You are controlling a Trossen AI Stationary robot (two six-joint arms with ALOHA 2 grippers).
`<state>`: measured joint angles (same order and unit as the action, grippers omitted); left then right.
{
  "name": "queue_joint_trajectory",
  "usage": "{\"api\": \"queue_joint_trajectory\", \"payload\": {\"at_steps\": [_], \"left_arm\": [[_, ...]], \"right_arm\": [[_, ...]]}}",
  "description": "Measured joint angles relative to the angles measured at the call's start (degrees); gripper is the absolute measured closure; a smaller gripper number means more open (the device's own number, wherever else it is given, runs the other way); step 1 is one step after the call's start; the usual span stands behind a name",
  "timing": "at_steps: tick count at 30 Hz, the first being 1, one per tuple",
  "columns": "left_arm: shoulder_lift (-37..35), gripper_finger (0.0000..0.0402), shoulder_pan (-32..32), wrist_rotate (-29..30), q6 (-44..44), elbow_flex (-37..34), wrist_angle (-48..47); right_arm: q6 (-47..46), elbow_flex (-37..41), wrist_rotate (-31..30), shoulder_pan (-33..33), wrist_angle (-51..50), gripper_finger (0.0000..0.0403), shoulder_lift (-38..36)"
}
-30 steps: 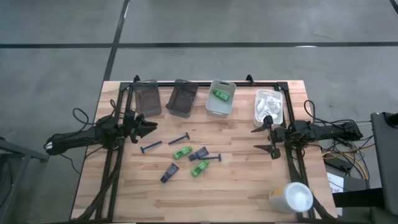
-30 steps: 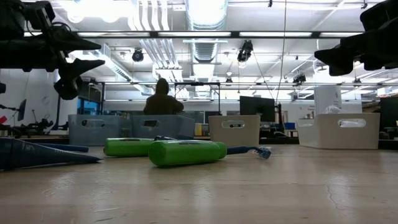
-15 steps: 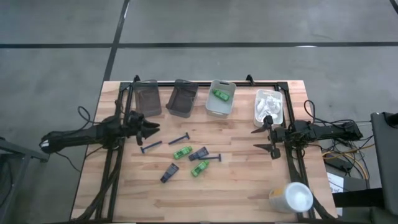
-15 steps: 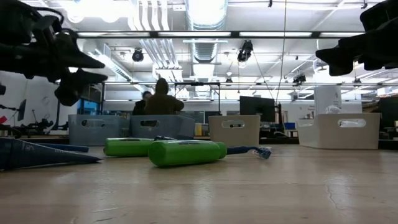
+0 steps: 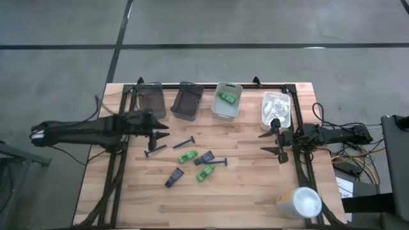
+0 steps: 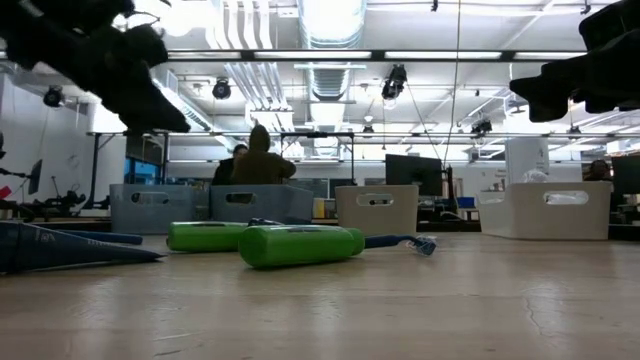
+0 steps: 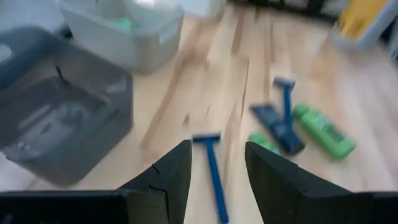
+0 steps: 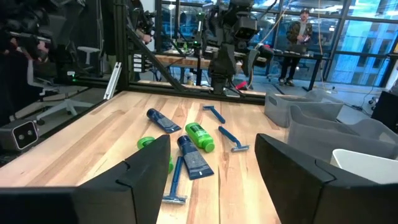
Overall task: Pick & Place Travel size toiletries
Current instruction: Put the blue razor into the right black bin
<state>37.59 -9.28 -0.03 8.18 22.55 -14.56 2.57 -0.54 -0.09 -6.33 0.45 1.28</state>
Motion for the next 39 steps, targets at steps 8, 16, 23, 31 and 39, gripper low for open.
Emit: {"api": "queue_joint_trajectory", "payload": {"at_steps": [8,16,23,31,39], "left_arm": [[9.9,0.0245,0.0,0.0,-0.6,11.7,-11.0],[17.6,0.0245,0.0,-0.1,2.3,15.6,-11.7],[25.9,0.0245,0.0,1.0,2.9,16.6,-10.7],[35.0,0.0212,0.0,1.1,7.4,16.6,-8.8],[40.1,0.0175,0.0,0.0,7.5,16.6,-6.0]], "right_arm": [[0.0,0.0,0.0,0.0,0.0,0.0177,0.0],[0.0,0.0,0.0,0.0,0.0,0.0152,0.0],[0.0,0.0,0.0,0.0,0.0,0.013,0.0],[0.0,0.0,0.0,0.0,0.0,0.0107,0.0],[0.0,0.0,0.0,0.0,0.0,0.0085,0.0]]}}
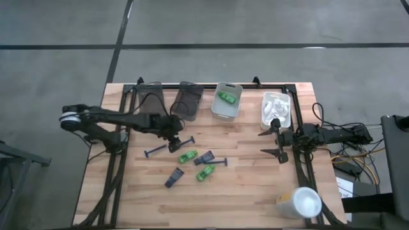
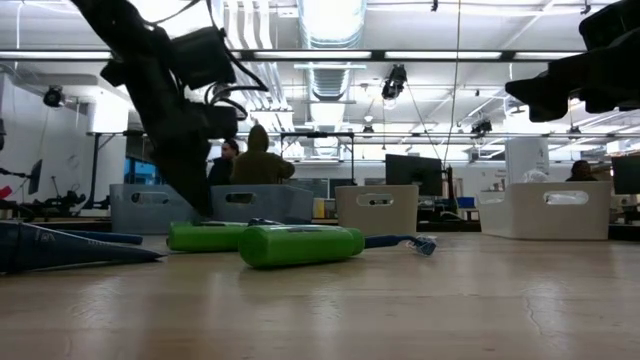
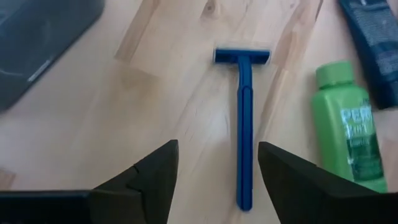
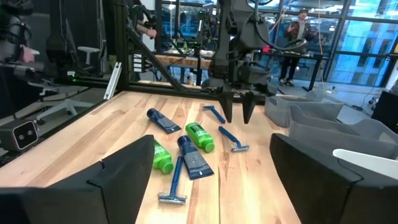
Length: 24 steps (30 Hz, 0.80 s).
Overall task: Pick & Place Travel size toiletries
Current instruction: Put the blue razor into the right black bin
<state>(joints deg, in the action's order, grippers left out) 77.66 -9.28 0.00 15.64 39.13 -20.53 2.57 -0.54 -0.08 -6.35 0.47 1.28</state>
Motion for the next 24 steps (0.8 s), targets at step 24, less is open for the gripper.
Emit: {"api": "queue_joint_trajectory", "payload": {"at_steps": [24], "left_arm": [[4.3,0.0179,0.0,1.1,-1.0,0.1,7.6]], "right_arm": [[0.0,0.0,0.0,0.0,0.0,0.0054,0.0]]}}
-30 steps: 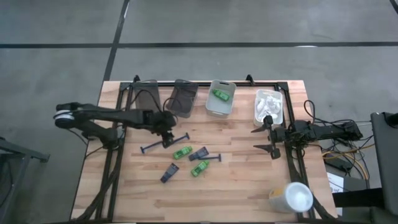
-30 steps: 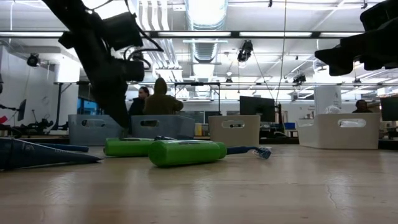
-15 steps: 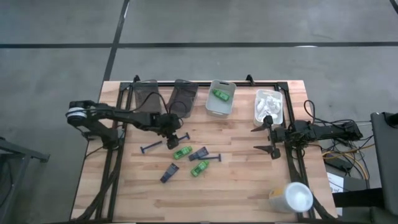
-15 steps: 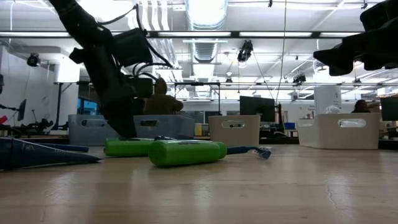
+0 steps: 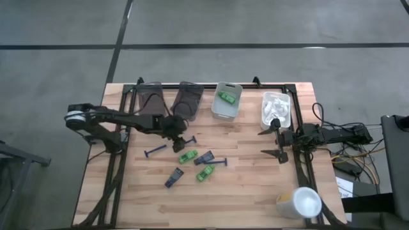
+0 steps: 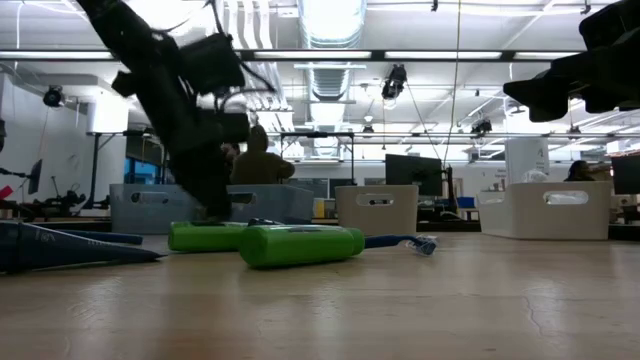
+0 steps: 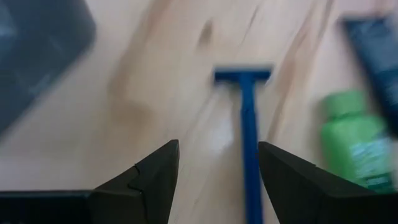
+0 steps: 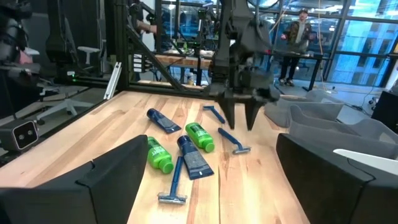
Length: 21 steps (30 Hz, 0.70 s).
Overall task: Pick & Place Travel size toiletries
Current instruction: Put the blue razor into the right black bin
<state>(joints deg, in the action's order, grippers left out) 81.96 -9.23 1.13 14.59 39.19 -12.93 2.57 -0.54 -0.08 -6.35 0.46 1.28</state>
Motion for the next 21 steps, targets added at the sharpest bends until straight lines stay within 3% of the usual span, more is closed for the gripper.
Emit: {"api": "queue_joint_trajectory", "payload": {"at_steps": [9,21], "left_arm": [[-6.0,0.0179,0.0,0.1,-3.9,0.0,0.9],[-2.0,0.0179,1.9,0.0,-4.4,-0.5,-0.4]], "right_arm": [[0.0,0.0,0.0,0.0,0.0,0.008,0.0],[0.0,0.0,0.0,0.0,0.0,0.0112,0.0]]}}
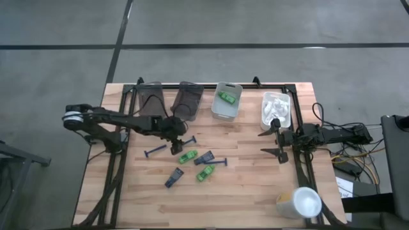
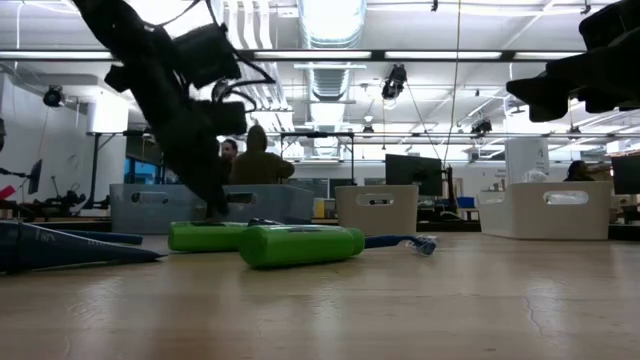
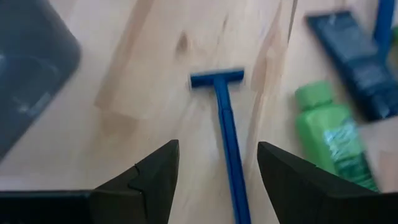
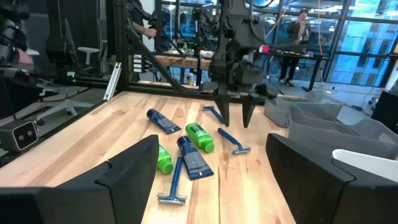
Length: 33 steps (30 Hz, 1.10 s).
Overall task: Pick & Place Travel size toiletries
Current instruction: Put the blue razor into the right black bin
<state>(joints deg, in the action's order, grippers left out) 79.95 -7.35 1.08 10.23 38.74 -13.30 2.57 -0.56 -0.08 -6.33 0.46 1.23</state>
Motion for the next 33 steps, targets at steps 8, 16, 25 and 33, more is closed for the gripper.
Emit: {"api": "queue_joint_trajectory", "payload": {"at_steps": [8,16,25,33], "left_arm": [[5.9,0.0179,0.2,1.1,0.3,-1.4,0.8],[6.8,0.0179,0.1,1.3,0.2,-1.3,2.6],[6.9,0.0179,0.2,2.7,0.8,-1.4,3.0],[6.9,0.0179,0.1,3.1,3.9,-1.4,2.8]], "right_arm": [[0.0,0.0,0.0,0.0,0.0,0.0131,0.0],[0.0,0.0,0.0,0.0,0.0,0.0153,0.0],[0.0,0.0,0.0,0.0,0.0,0.0173,0.0],[0.0,0.0,0.0,0.0,0.0,0.0177,0.0]]}}
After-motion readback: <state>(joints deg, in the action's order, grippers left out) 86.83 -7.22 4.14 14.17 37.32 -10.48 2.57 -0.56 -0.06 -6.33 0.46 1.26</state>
